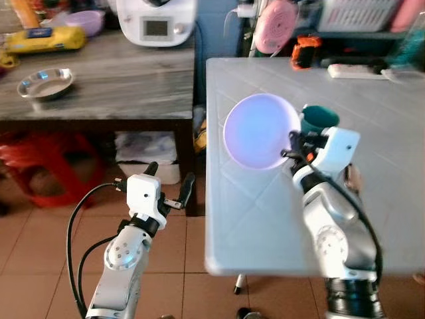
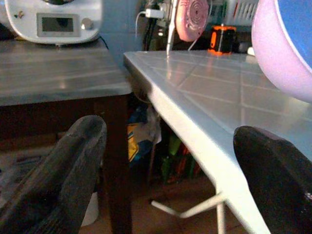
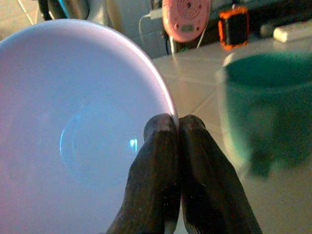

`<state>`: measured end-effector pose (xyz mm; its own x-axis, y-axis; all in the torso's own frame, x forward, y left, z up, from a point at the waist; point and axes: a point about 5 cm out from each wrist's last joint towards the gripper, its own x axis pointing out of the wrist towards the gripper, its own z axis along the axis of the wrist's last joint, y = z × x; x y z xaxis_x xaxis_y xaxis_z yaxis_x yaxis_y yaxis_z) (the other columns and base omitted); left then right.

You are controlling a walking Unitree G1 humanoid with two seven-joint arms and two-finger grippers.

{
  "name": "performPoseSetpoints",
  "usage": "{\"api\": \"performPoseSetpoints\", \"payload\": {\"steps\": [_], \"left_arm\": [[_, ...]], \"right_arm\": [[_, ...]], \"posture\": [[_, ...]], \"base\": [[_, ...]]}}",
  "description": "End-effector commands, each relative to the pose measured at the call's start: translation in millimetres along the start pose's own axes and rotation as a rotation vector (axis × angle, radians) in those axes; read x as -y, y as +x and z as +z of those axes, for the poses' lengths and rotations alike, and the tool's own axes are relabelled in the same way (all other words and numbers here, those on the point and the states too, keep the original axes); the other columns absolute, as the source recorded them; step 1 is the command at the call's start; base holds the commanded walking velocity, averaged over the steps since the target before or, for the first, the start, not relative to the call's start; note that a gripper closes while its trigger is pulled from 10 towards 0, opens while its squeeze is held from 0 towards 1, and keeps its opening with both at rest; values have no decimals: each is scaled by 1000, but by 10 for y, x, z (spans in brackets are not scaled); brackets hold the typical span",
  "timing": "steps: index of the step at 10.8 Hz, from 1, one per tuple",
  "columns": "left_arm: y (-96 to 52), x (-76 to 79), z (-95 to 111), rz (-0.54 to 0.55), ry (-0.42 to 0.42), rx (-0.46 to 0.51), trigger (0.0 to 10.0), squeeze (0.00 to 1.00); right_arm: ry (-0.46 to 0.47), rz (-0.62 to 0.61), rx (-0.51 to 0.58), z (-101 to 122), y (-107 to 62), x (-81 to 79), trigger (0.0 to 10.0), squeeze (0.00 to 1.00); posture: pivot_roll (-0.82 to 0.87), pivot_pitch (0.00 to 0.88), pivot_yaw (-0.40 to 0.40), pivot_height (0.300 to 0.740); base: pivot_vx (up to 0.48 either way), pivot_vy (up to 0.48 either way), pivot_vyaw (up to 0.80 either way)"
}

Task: Setting the table

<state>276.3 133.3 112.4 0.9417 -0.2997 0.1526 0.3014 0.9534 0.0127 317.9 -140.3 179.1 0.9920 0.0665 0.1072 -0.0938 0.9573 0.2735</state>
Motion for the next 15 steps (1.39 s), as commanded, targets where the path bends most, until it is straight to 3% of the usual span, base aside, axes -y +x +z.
{"api": "performPoseSetpoints", "payload": {"steps": [1, 4, 8, 12, 15], "left_arm": [[-18, 11, -20, -13, 4, -7, 10000, 0], [-48, 49, -34, -29, 2, -13, 10000, 0], [-80, 94, -43, -43, 2, -20, 10000, 0], [-88, 105, -50, -55, 4, -28, 10000, 0], [-71, 105, -60, -61, 9, -33, 10000, 0]], "right_arm": [[-8, 15, 25, 52, -9, -23, 10000, 0], [-5, 9, 25, 28, -20, -21, 10000, 0], [-52, 25, 46, 25, -32, -48, 10000, 0], [-53, 20, 47, -1, -48, -43, 10000, 0], [-54, 6, 42, -31, -36, -25, 10000, 0]], "posture": [[-49, 142, 27, 740], [-43, 144, 35, 740], [-38, 150, 43, 740], [-39, 150, 49, 740], [-34, 134, 50, 740]], "base": [[0, 431, -606], [0, 435, -563], [0, 465, 0], [0, 480, 748], [0, 480, 154]]}}
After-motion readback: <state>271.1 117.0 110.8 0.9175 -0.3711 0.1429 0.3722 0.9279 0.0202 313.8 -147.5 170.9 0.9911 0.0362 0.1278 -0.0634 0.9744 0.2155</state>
